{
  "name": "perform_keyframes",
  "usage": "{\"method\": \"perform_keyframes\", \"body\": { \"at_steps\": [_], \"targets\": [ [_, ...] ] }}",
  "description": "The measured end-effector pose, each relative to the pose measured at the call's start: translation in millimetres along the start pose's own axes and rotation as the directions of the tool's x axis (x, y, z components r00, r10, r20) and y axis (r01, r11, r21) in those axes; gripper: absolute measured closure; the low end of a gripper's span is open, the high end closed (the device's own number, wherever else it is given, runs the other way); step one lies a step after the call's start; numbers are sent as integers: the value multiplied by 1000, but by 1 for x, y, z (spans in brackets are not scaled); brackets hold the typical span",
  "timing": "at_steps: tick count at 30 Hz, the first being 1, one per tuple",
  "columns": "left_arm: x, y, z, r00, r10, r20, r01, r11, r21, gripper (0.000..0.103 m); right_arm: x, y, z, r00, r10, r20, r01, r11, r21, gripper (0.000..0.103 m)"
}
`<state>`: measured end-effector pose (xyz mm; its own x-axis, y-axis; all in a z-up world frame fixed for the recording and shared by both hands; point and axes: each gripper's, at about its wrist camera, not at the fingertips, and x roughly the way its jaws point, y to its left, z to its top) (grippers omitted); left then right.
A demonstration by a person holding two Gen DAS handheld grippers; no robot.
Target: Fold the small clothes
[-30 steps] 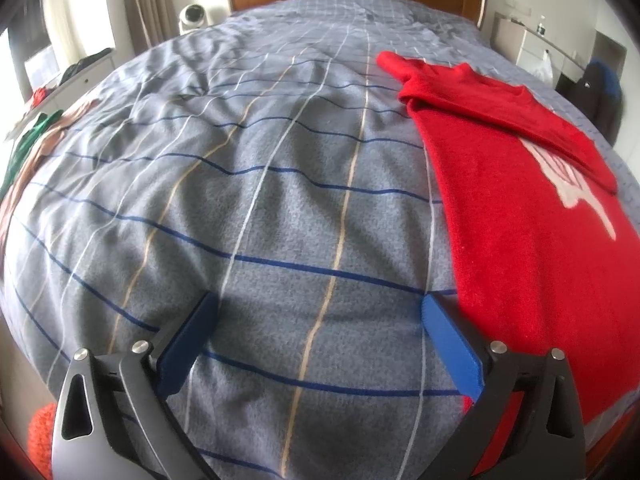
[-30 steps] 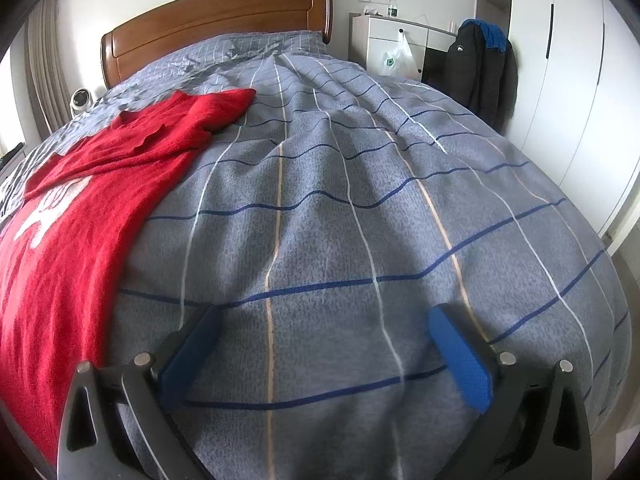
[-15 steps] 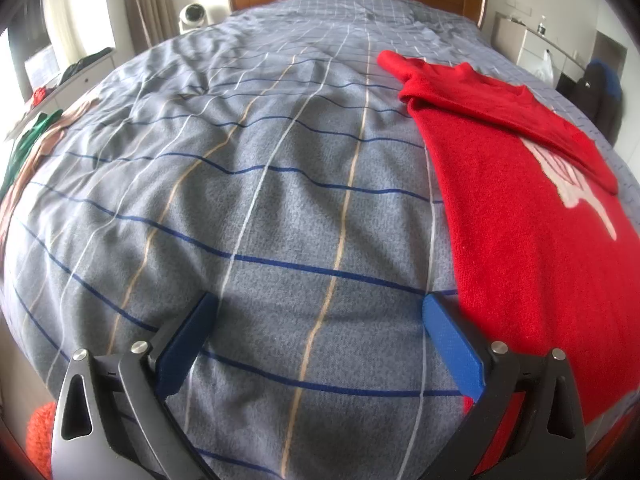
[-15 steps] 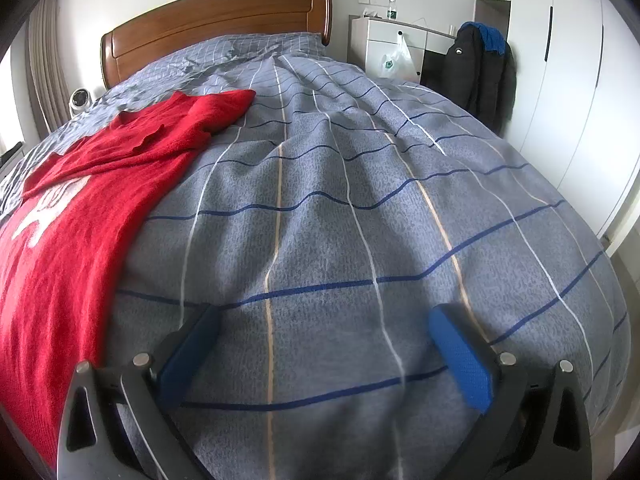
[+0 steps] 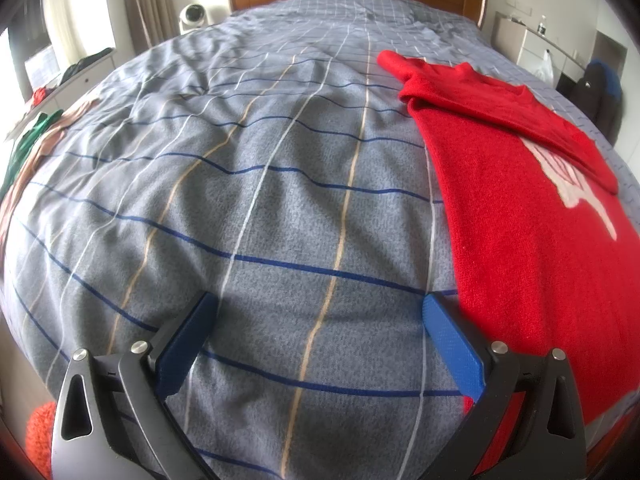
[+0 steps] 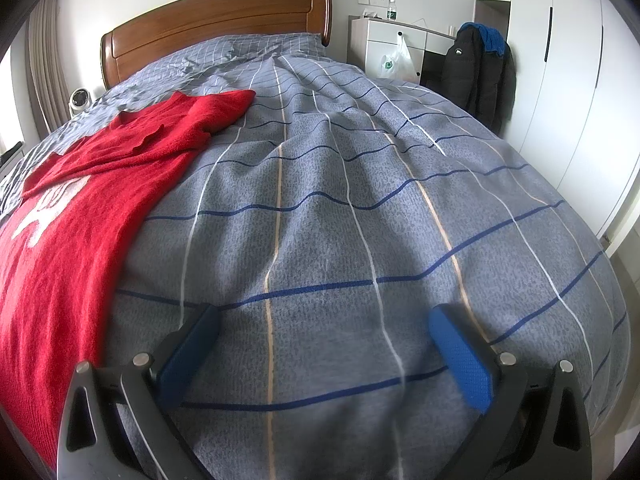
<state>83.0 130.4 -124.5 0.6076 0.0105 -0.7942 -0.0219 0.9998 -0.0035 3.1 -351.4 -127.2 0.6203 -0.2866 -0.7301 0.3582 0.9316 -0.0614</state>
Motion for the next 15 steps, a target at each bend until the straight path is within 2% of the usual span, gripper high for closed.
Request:
{"method": "perform_keyframes", "body": {
  "at_steps": [15],
  "targets": [
    [-1, 0, -1, 1000, 1, 1, -1, 1000, 0, 1, 0, 0, 0, 1000, 0, 1, 0, 1000, -1, 0]
  ]
}}
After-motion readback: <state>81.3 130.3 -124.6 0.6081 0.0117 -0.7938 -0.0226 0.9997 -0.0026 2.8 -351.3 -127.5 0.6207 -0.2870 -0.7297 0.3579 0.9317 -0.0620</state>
